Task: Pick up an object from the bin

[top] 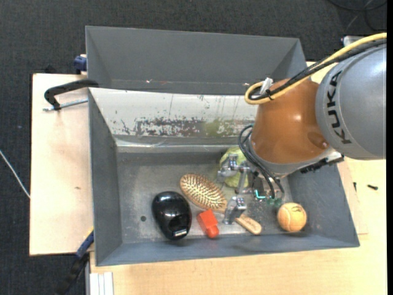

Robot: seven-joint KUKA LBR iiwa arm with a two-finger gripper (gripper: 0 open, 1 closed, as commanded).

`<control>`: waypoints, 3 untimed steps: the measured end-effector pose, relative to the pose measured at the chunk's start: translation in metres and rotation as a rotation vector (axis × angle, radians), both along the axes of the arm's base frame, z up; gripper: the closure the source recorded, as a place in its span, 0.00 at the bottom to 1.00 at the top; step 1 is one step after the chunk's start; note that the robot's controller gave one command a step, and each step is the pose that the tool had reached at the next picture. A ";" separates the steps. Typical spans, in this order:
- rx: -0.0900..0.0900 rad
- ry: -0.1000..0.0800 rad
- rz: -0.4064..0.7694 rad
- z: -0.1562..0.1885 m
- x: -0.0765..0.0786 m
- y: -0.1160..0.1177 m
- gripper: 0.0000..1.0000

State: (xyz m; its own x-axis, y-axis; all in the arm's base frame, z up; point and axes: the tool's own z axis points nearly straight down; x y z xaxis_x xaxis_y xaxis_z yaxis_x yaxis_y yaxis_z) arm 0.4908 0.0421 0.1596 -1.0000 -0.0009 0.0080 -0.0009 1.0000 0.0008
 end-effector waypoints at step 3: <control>0.002 -0.020 -0.077 -0.068 0.011 0.010 0.00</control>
Offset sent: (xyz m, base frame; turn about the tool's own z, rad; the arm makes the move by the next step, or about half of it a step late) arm 0.0068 0.0120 -0.0896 0.0864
